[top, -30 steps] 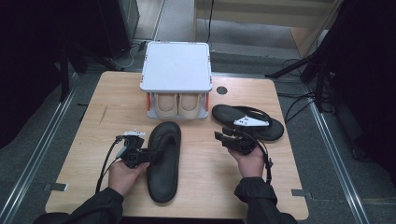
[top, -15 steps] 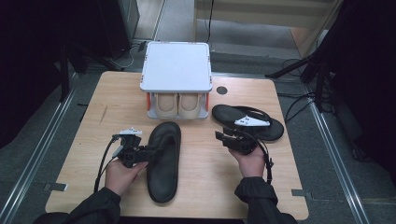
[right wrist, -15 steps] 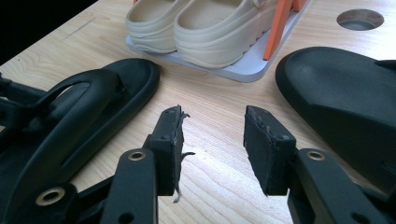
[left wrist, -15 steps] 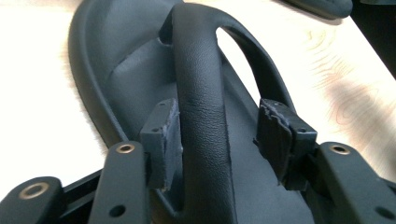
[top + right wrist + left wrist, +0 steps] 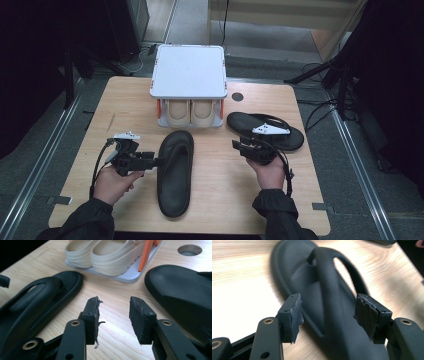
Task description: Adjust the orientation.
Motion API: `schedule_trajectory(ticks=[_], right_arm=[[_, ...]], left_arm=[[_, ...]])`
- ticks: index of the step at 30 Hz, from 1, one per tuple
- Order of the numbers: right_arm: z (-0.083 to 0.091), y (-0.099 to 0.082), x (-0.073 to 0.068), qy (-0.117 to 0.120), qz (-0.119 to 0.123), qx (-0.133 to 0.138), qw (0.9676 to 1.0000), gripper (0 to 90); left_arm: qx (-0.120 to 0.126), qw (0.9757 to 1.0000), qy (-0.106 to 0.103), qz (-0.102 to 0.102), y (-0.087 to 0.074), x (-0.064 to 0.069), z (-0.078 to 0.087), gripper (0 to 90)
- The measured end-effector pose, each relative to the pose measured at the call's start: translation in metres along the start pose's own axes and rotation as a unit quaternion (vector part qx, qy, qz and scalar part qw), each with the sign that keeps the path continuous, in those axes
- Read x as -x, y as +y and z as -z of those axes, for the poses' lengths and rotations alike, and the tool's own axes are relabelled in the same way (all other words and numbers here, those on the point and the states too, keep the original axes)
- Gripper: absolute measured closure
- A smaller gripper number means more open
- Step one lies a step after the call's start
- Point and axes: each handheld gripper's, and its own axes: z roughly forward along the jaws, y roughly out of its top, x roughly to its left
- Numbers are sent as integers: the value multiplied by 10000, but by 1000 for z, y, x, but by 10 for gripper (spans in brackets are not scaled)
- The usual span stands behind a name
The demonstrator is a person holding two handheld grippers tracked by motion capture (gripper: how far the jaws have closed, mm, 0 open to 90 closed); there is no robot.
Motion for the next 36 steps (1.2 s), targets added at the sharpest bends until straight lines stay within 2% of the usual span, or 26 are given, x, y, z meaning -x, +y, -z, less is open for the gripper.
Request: schedule_trajectory(ticks=[4, 8, 11, 14, 21, 25, 30, 32, 36], right_arm=[[0, 0, 2, 10, -25, -27, 10000, 657], [1, 0, 7, -28, -58, -44, 10000, 752], [1, -3, 14, -33, -310, -155, 9994, 849], [5, -7, 23, -118, -411, -217, 9989, 900], [27, -15, 44, -495, -606, -111, 9969, 900], [34, -21, 58, -644, -753, -116, 9950, 900], [34, -28, 73, -866, -899, -178, 9920, 900], [32, -31, 75, -1000, -922, -231, 9904, 900], [29, -35, 81, -1091, -996, -224, 9888, 900]], left_arm=[[88, 9999, 72, 43, 0, -8, 6, 379], [191, 9997, 148, 23, 0, -15, 11, 376], [180, 9996, 194, 12, 0, -20, 13, 375], [223, 9995, 217, 24, 0, -25, 15, 375], [279, 9993, 261, 55, 2, -33, 18, 374], [335, 9990, 293, 83, 3, -37, 19, 373], [481, 9983, 318, 78, 5, -40, 22, 374], [556, 9978, 338, 114, 6, -42, 22, 375], [583, 9976, 354, 66, 8, -45, 23, 377]])
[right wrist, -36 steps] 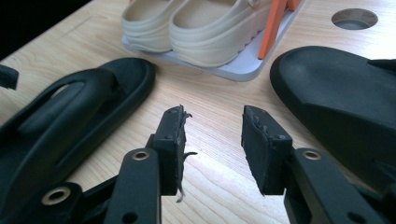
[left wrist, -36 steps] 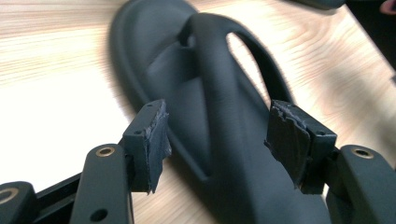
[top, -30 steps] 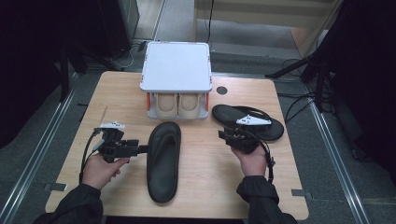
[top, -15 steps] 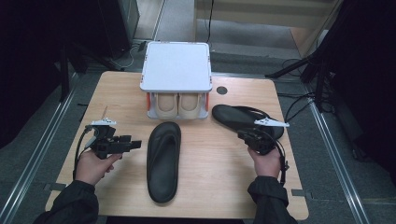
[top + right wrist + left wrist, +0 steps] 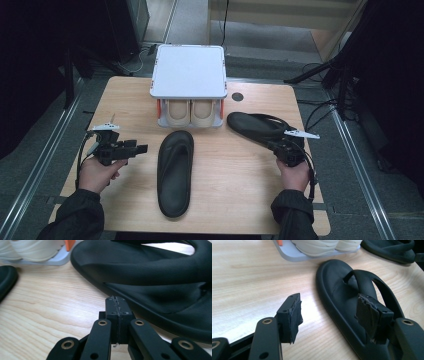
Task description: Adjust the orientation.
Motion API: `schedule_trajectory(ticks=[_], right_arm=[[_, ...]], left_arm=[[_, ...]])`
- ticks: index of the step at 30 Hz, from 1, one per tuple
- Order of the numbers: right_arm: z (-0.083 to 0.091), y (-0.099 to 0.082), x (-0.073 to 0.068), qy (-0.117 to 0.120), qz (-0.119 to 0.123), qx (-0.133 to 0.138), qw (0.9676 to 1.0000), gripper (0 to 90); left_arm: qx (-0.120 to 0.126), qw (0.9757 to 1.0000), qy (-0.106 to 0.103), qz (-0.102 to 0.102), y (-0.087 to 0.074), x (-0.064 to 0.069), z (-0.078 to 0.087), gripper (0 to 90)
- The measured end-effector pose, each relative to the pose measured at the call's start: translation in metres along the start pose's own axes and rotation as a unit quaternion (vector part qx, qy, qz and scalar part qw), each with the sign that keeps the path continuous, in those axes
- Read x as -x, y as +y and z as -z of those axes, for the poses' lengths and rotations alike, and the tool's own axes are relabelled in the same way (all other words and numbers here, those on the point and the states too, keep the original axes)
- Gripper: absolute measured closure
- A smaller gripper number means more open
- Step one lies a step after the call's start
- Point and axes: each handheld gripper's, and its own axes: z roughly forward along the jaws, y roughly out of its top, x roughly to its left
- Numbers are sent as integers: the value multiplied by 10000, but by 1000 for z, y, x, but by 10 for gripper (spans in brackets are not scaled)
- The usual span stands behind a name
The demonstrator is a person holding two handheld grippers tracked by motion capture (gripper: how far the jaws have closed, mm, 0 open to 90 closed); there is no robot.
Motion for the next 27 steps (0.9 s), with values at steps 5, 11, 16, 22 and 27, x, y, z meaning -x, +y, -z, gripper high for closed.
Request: schedule_trajectory(ticks=[5, 11, 16, 22, 27], right_arm=[[-7, -2, 5, -69, -75, -53, 9999, 900], [-14, 0, 2, -210, 42, -216, 9995, 900], [-19, 1, 5, -239, -13, -295, 9993, 900], [-22, 4, 16, -473, -52, -301, 9984, 900], [-24, 7, 23, -490, -153, -263, 9983, 900]], left_arm=[[-86, 9999, 53, 59, 1, -5, 0, 376], [-102, 9998, 150, 67, 0, -8, 0, 376], [-84, 9998, 174, 70, -1, -8, 1, 376], [-94, 9997, 228, 48, -2, -10, 1, 376], [-76, 9996, 238, 93, -4, -11, 3, 376]])
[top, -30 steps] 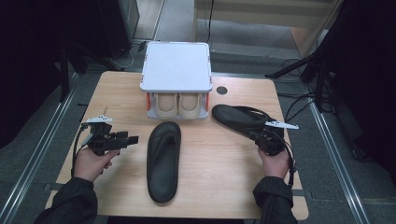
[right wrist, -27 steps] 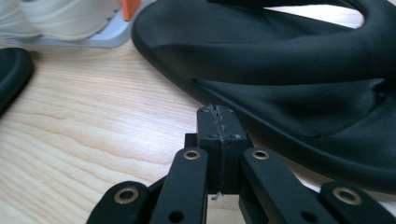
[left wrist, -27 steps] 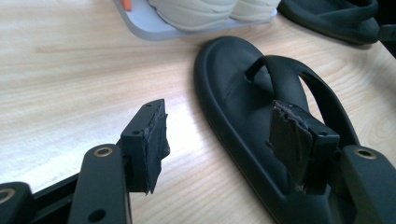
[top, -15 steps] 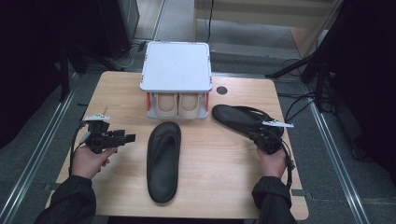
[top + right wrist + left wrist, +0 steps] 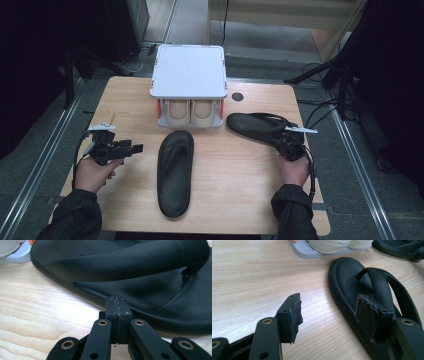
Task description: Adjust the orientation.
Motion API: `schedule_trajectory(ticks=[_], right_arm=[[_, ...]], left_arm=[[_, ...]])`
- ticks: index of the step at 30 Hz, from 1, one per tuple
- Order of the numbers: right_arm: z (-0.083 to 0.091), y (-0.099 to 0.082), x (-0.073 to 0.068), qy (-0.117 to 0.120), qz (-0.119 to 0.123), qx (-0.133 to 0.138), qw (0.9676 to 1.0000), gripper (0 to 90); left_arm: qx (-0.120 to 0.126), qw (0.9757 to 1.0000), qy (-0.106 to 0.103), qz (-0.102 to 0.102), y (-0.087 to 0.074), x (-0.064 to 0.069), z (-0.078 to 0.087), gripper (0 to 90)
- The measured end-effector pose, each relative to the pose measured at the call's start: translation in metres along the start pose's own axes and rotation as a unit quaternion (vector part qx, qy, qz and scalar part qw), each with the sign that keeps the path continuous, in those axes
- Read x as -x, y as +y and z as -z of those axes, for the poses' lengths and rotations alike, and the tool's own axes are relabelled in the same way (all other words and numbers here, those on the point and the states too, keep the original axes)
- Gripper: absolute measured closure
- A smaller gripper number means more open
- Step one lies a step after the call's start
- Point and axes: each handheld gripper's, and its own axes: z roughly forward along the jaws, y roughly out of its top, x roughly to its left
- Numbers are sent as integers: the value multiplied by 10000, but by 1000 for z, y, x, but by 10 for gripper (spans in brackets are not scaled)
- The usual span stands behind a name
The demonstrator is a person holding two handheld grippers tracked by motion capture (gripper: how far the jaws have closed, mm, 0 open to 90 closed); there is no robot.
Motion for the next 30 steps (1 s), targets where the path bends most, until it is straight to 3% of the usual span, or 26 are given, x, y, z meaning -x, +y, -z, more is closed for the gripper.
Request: schedule_trajectory(ticks=[13, 18, 27, 30], right_arm=[[-7, 12, 12, -35, -225, 13, 9997, 900], [-12, 19, 17, -173, -80, 2, 9998, 900], [-22, 33, 30, -104, -317, 26, 9994, 900], [-26, 38, 33, -102, -297, 33, 9995, 900]], left_arm=[[71, 9999, 84, 16, -7, 0, 7, 376], [60, 9999, 114, 9, -10, 0, 10, 376], [94, 9998, 190, 63, -16, -1, 16, 375], [98, 9997, 213, 44, -18, 0, 18, 374]])
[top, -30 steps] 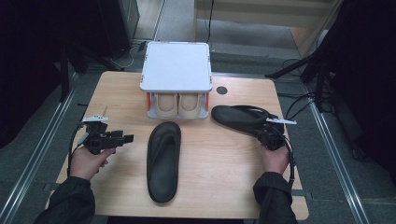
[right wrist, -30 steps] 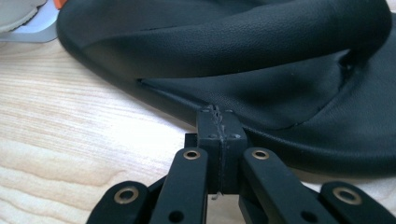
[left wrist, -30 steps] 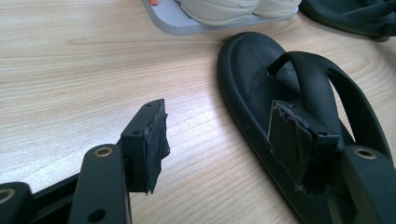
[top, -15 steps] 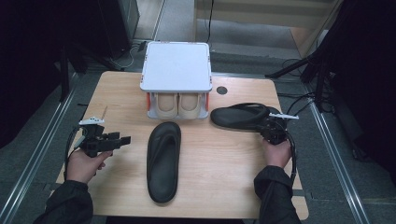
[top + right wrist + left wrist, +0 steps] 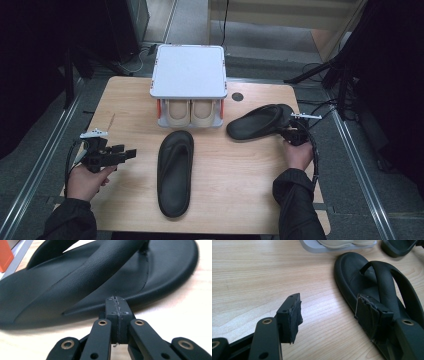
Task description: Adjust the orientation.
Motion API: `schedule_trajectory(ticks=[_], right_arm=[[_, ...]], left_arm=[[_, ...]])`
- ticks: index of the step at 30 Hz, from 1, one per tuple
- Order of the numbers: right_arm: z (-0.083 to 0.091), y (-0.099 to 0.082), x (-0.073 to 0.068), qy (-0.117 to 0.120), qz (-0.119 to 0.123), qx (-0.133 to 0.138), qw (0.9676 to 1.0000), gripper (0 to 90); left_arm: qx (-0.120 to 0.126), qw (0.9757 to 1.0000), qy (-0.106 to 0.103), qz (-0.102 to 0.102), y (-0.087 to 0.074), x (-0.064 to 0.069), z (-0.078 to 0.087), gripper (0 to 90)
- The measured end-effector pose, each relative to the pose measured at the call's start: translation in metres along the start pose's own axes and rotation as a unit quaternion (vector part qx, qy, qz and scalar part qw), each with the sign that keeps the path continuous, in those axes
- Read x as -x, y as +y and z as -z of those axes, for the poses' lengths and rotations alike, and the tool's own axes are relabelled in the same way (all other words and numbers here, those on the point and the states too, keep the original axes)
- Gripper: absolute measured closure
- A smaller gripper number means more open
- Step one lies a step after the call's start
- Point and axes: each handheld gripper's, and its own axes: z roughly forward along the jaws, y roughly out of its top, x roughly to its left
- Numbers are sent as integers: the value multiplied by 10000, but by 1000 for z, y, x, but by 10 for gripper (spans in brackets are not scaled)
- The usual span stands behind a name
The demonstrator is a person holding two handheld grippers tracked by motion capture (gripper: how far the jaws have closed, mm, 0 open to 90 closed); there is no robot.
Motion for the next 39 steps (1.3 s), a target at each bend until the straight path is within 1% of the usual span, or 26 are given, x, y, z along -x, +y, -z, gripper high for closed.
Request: schedule_trajectory(ticks=[2, 6, 8, 10, 11, 13, 15, 16, 17, 19, 20, 21, 23, 26, 28, 31, 34, 35, 36, 39], right_arm=[[-3, 3, 2, 32, -62, 2, 10000, 900], [-8, 9, 3, 14, -23, 27, 10000, 900], [-10, 10, 3, 43, -72, 32, 10000, 900], [-10, 11, 3, 34, -97, 18, 9999, 900], [-10, 12, 2, 30, -85, 16, 10000, 900], [-9, 13, 1, 95, -118, 45, 9999, 900], [-6, 15, -3, 137, -84, 91, 9998, 900], [-3, 16, -6, 194, -75, 147, 9997, 900], [-1, 17, -9, 195, -50, 172, 9997, 900], [5, 20, -17, 189, 74, 254, 9995, 900], [9, 21, -22, 223, 93, 284, 9993, 900], [11, 21, -24, 252, 100, 297, 9992, 900], [15, 23, -32, 305, 211, 322, 9988, 900], [18, 22, -42, 378, 299, 287, 9984, 900], [18, 20, -49, 479, 363, 264, 9978, 900], [14, 18, -60, 564, 418, 166, 9974, 900], [9, 16, -68, 610, 527, 108, 9967, 900], [7, 15, -71, 670, 522, 80, 9964, 900], [4, 14, -74, 696, 569, 40, 9959, 900], [-1, 12, -79, 733, 601, -48, 9955, 900]], left_arm=[[3, 10000, 8, 11, -1, 1, 1, 374], [-24, 10000, 52, 1, -4, 1, 3, 374], [-36, 10000, 54, 18, -5, 0, 4, 373], [6, 10000, 75, 31, -6, 0, 4, 373], [-11, 10000, 68, 30, -6, 0, 5, 373], [29, 9999, 86, 41, -6, 0, 5, 373], [24, 10000, 86, 37, -6, 0, 6, 372], [25, 9999, 93, 41, -6, 0, 6, 372], [26, 10000, 84, 47, -6, 0, 6, 373], [8, 9999, 85, 53, -6, 0, 6, 372], [2, 10000, 82, 49, -6, 0, 6, 372], [-2, 10000, 75, 44, -6, 0, 6, 372], [13, 10000, 76, 41, -6, 0, 6, 372], [-25, 10000, 65, 30, -6, -1, 5, 371], [-17, 10000, 83, 21, -6, 0, 5, 370], [-9, 10000, 74, 18, -6, 0, 4, 369], [-14, 10000, 79, 14, -6, 0, 4, 369], [-14, 10000, 85, 15, -6, 0, 4, 369], [-12, 10000, 88, 10, -6, 0, 5, 369], [-31, 10000, 82, 25, -6, -1, 5, 369]])
